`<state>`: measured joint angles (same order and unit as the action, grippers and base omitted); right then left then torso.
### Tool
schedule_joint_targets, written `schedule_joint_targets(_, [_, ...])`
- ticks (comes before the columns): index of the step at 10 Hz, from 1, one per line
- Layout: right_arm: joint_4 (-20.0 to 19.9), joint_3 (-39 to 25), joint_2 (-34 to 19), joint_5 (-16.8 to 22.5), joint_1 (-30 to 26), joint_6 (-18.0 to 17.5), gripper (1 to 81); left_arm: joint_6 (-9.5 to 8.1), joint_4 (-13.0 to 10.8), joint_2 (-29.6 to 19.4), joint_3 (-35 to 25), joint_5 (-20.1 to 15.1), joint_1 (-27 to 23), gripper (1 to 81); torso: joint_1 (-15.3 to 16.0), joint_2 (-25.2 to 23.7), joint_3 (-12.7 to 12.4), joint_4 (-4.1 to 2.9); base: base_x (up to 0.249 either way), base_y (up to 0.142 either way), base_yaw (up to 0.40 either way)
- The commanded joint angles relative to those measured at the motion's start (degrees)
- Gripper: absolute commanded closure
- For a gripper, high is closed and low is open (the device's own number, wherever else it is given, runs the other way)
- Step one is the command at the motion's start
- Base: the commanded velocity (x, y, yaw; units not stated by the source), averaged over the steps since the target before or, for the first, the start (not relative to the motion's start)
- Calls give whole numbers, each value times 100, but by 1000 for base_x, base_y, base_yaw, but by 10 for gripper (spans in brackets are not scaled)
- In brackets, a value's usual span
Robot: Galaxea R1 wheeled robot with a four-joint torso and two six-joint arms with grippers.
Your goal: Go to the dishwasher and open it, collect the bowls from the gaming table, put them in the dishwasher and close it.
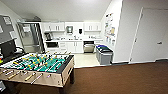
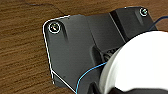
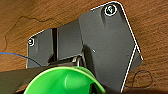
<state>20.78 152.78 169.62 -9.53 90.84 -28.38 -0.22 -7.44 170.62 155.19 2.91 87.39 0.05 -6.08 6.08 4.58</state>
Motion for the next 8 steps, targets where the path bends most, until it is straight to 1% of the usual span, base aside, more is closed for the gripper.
schedule_joint_targets(1, [66, 5, -40, 197, -272, 17, 811, -4, -30, -28, -6, -256, -297, 811, 0, 0, 0, 0, 174, -73, 0])
schedule_joint_targets(3, [66, 5, -40, 197, -255, 17, 811, -4, -39, -28, -6, -256, -297, 811, 0, 0, 0, 0, 174, -87, 0])
schedule_joint_targets(8, [66, 5, -40, 189, -247, 17, 811, -4, -39, -28, -6, -256, -297, 811, 2, 0, 0, 0, 174, -108, 0])
